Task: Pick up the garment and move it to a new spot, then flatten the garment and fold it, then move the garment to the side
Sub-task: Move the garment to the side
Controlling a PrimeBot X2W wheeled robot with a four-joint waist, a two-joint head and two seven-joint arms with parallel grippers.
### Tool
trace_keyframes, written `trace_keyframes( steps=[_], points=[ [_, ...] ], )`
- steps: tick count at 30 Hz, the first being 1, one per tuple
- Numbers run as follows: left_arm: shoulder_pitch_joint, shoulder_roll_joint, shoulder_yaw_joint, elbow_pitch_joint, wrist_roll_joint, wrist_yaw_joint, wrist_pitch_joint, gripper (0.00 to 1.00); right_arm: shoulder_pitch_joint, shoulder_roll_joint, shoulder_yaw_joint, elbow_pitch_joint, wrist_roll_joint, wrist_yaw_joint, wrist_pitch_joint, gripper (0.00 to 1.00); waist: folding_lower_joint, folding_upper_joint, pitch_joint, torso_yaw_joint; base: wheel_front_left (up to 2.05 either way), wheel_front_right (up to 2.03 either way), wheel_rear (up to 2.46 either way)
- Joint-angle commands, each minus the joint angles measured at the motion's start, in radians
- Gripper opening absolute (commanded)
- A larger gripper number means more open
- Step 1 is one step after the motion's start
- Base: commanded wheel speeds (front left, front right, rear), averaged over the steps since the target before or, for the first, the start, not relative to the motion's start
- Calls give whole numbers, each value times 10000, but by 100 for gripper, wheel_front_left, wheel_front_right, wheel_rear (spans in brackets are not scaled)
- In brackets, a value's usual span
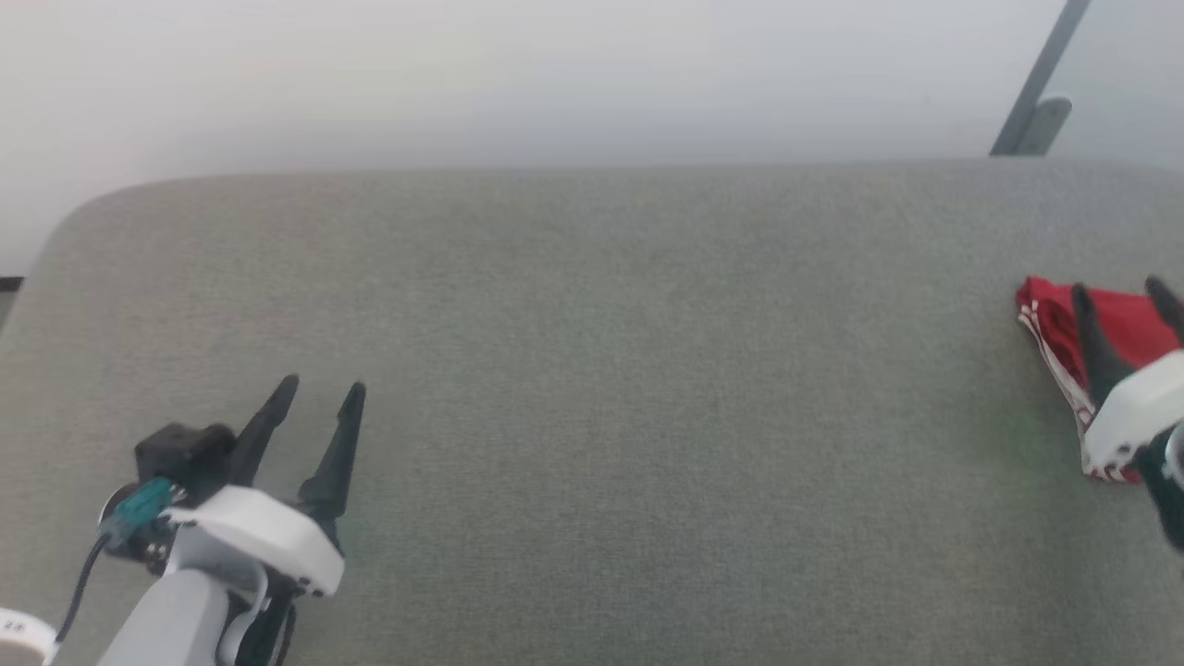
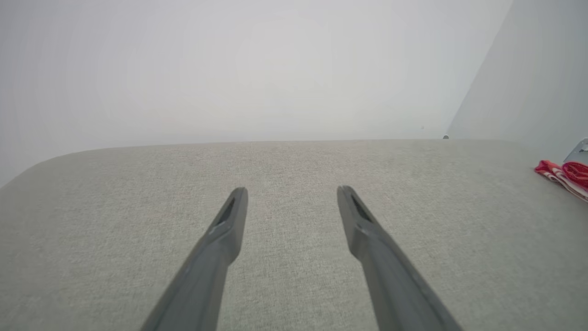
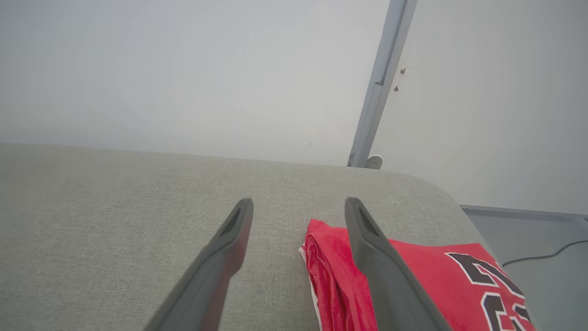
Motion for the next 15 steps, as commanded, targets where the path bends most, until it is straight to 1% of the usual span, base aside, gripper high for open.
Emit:
trace_keyframes(
  steps=[1,3,5,7,9,15],
  points=[
    [325,-12,335,-131,166,25,-45,100,450,109,-150,-241,-55,-15,-192,100,-1,-1,-265,204,0,0,0],
    [650,-61,633,-291,372,13,-45,100,929,332,-355,-538,-107,-13,-292,100,-1,-1,-389,267,0,0,0],
    [797,-81,758,-359,483,8,-45,100,1148,387,-464,-714,-256,-13,-357,100,-1,-1,-446,293,0,0,0],
    [1075,-126,1007,-485,604,-7,-45,100,1664,621,-781,-1099,-348,-15,-425,100,-1,-1,-550,348,0,0,0],
    [1333,-176,1259,-626,754,-14,-45,100,2148,796,-1073,-1565,-609,-13,-448,100,-1,-1,-627,377,0,0,0],
    [1979,-355,1866,-984,1081,-34,-45,100,3627,1626,-2130,-3074,-1257,-15,-499,100,-1,-1,-766,403,0,0,0]
  ],
)
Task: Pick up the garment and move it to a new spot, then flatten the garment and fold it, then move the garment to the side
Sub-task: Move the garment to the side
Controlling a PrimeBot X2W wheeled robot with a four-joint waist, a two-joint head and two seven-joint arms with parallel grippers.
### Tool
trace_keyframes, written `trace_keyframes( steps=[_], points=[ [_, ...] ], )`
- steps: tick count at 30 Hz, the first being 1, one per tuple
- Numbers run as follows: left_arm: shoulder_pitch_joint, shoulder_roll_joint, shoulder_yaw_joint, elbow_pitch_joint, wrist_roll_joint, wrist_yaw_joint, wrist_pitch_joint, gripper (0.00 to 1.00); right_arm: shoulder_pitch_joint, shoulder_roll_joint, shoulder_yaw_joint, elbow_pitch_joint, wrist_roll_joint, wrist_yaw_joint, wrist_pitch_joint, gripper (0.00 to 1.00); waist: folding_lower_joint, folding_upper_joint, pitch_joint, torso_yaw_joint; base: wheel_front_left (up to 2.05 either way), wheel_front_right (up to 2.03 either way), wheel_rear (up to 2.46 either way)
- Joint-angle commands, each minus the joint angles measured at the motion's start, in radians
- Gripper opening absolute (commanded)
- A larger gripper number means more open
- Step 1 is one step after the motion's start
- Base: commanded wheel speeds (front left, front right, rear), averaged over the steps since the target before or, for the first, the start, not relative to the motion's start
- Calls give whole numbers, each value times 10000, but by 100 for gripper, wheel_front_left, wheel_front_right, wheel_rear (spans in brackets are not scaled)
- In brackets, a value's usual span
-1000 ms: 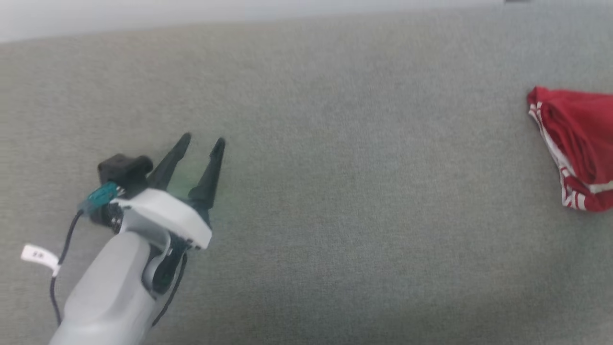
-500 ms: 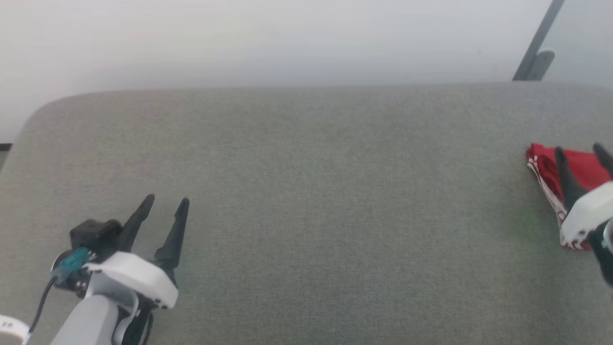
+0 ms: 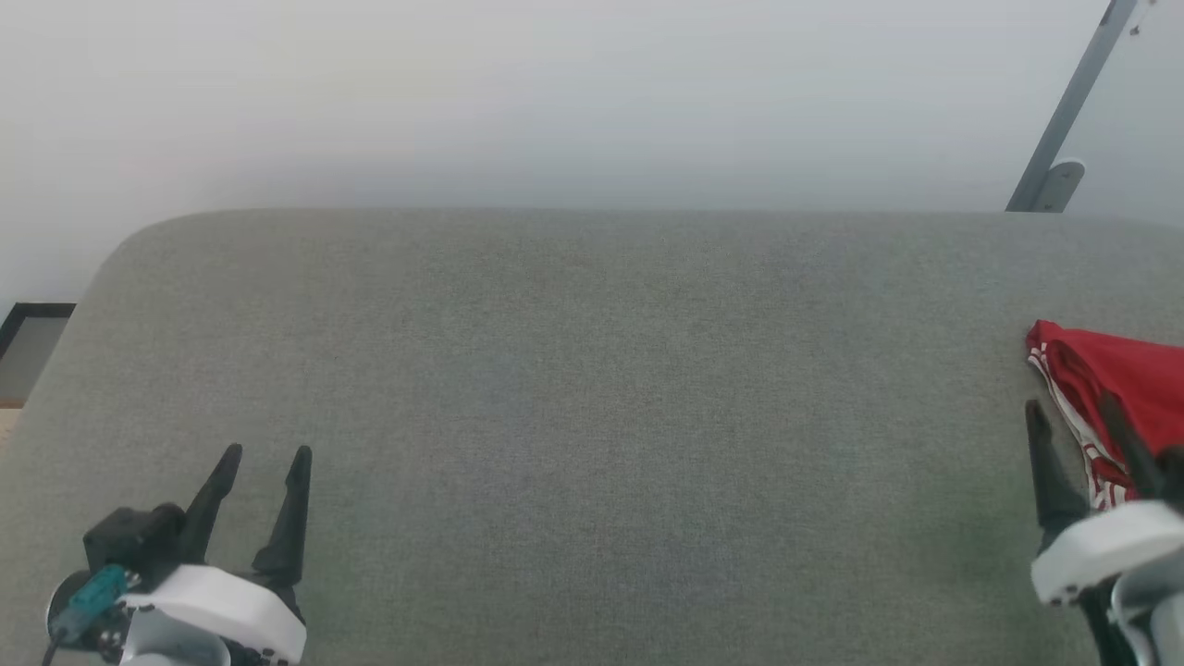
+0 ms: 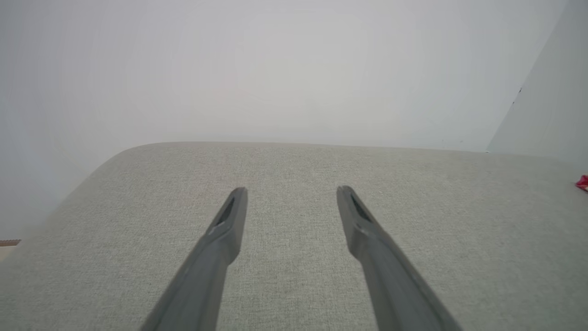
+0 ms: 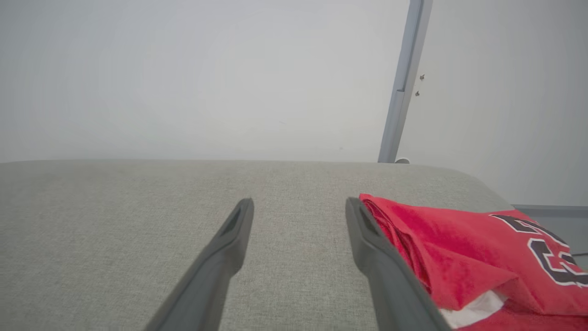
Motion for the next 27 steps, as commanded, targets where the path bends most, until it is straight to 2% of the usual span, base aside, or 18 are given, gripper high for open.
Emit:
trace_keyframes(
  steps=[1,11,17,27],
  points=[
    [147,-27,89,-70,124,-19,-45,100,266,128,-119,-212,-129,-11,-58,100,0,-1,-4,6,0,0,0],
    [565,-194,338,-565,240,-24,-45,100,1914,1489,-1091,-2022,-997,-11,5,100,0,-1,-6,-71,0,0,0],
    [666,-250,438,-690,262,-25,-45,100,2324,1855,-1099,-2525,-1176,-11,103,100,0,-1,-3,-202,0,0,0],
    [754,-358,511,-800,246,-21,-45,100,2577,2084,-1019,-2982,-1295,-11,303,100,0,-1,-17,-343,0,0,0]
  ],
)
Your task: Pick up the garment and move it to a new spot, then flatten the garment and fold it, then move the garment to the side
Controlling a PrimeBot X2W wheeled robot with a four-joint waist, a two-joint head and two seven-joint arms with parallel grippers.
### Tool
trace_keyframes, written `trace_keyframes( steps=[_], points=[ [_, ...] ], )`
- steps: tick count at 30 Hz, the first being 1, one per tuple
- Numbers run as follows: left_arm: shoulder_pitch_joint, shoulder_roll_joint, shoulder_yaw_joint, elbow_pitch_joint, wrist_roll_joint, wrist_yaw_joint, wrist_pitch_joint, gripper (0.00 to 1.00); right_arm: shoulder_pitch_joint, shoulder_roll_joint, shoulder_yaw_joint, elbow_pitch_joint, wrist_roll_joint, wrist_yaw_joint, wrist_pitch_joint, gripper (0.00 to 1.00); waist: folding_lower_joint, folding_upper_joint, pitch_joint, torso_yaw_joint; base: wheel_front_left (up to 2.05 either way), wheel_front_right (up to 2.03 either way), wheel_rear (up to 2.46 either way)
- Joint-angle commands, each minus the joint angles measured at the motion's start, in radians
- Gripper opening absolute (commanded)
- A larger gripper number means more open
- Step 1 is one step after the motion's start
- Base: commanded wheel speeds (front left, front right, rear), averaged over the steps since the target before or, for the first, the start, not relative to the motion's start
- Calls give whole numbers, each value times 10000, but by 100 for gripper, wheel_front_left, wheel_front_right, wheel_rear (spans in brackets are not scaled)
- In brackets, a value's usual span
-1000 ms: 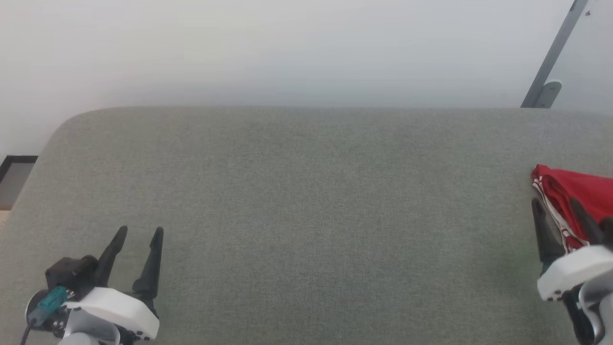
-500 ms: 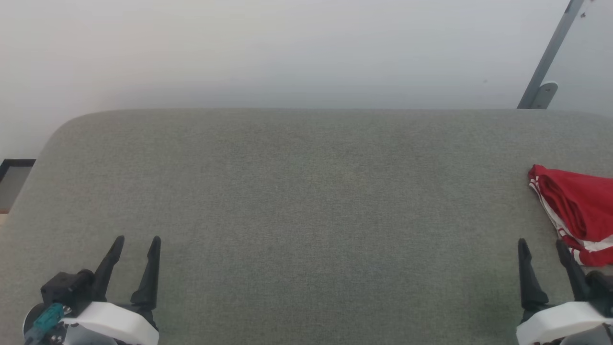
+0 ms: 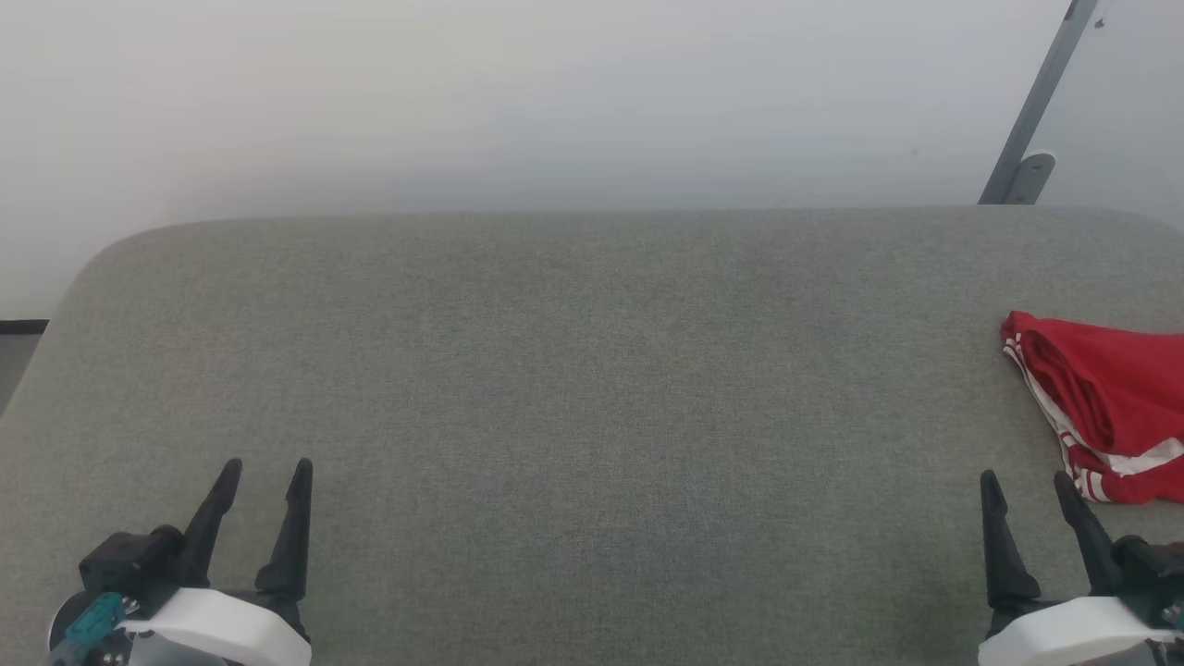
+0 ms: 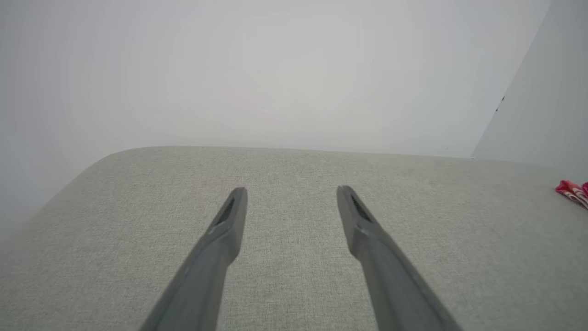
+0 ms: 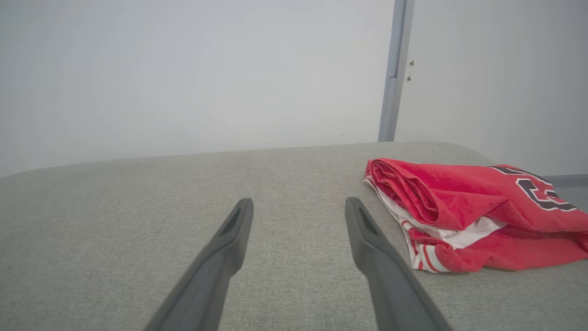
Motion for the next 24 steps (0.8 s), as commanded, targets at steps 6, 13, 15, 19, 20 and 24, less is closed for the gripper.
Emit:
trace_keyframes(
  steps=[6,13,15,19,20,24],
  points=[
    [140,-44,111,-111,42,-10,-45,100,137,83,-17,-207,-68,-11,84,100,0,0,6,-6,0,0,0],
    [181,-291,81,102,66,0,39,0,120,143,28,129,-54,0,95,0,0,0,9,-4,0,0,0],
    [226,-407,80,183,-101,0,102,0,118,189,10,257,136,0,164,0,0,0,9,-8,0,0,0],
    [161,-531,169,164,-764,-1,317,0,-10,216,-9,302,918,0,379,0,0,0,10,-19,0,0,0],
    [145,-560,189,158,-925,-1,367,0,-33,222,-5,303,1110,0,423,0,0,0,10,-22,0,0,0],
    [87,-679,265,134,-1550,-2,562,0,-120,247,22,302,1856,-1,583,0,0,0,12,-33,0,0,0]
  ],
)
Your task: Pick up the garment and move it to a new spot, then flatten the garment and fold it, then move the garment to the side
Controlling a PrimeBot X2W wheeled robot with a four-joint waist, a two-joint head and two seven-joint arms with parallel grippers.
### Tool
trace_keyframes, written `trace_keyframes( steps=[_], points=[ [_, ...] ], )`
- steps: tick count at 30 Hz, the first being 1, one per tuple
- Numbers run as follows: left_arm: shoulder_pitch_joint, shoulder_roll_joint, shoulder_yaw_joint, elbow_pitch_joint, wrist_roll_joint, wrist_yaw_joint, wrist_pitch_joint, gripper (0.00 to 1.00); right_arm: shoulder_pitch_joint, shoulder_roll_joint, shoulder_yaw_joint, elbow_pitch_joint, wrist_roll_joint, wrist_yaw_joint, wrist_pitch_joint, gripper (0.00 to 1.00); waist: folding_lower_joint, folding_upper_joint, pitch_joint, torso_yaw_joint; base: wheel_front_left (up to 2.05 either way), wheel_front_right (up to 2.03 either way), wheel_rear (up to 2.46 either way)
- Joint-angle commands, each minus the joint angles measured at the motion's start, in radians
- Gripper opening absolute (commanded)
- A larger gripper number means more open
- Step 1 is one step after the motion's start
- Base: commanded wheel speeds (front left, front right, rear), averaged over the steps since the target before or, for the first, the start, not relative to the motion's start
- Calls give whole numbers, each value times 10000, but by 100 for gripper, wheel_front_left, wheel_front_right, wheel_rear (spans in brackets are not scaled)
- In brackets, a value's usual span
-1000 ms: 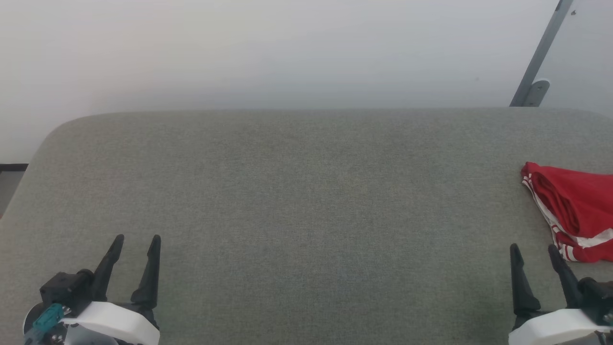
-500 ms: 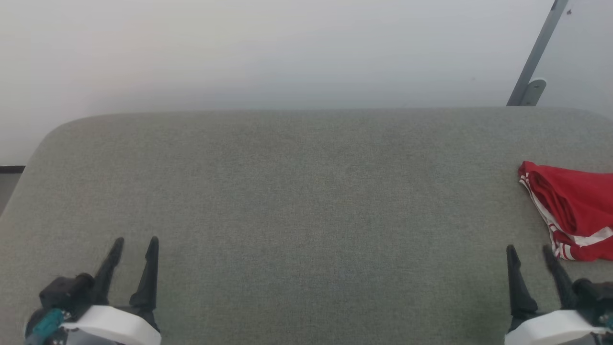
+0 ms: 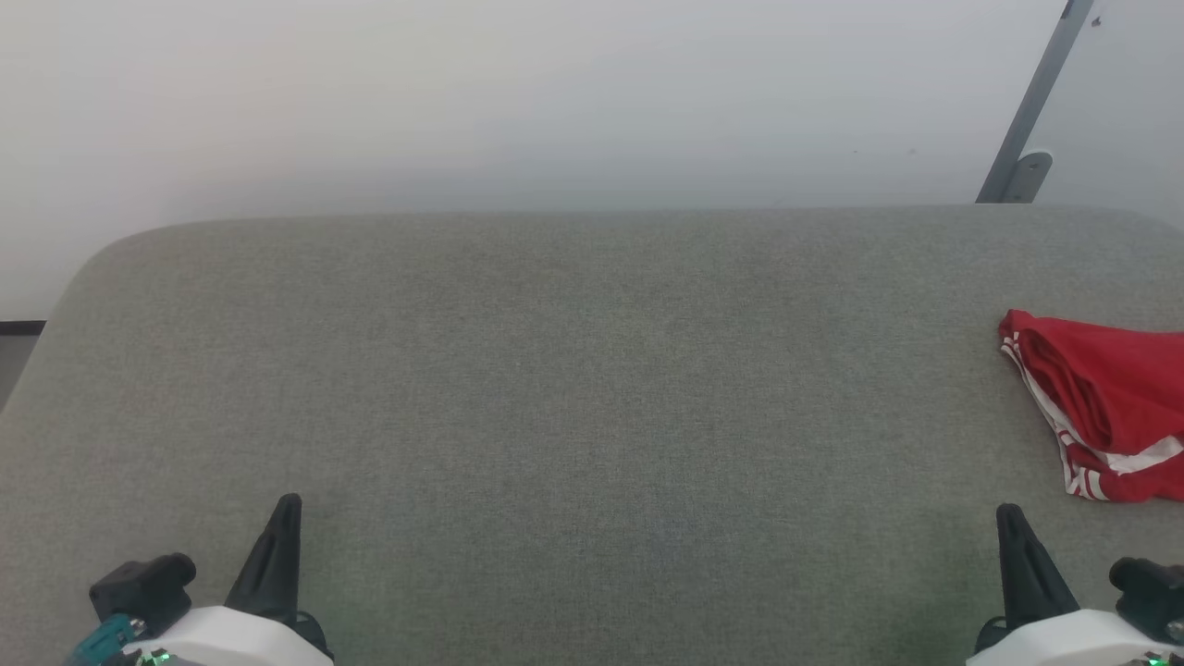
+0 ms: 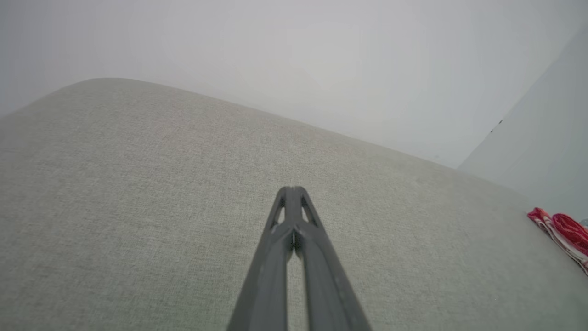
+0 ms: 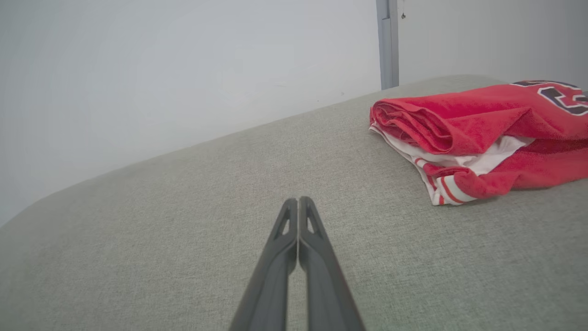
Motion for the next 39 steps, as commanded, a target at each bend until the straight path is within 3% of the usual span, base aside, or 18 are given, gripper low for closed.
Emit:
trace_keyframes(
  steps=[1,19,39],
  points=[
    [-273,25,138,-186,-403,-3,108,0,-317,-10,-5,-160,490,-1,91,0,0,-1,1,-4,0,0,0],
    [-511,-455,444,-275,-2981,-7,901,0,-714,92,65,-101,3538,-2,786,0,0,-1,7,-58,0,0,0],
    [-705,-856,701,-339,-5050,-12,1562,0,-1047,176,104,-27,6008,-2,1368,0,0,-1,13,-111,0,0,0]
  ],
)
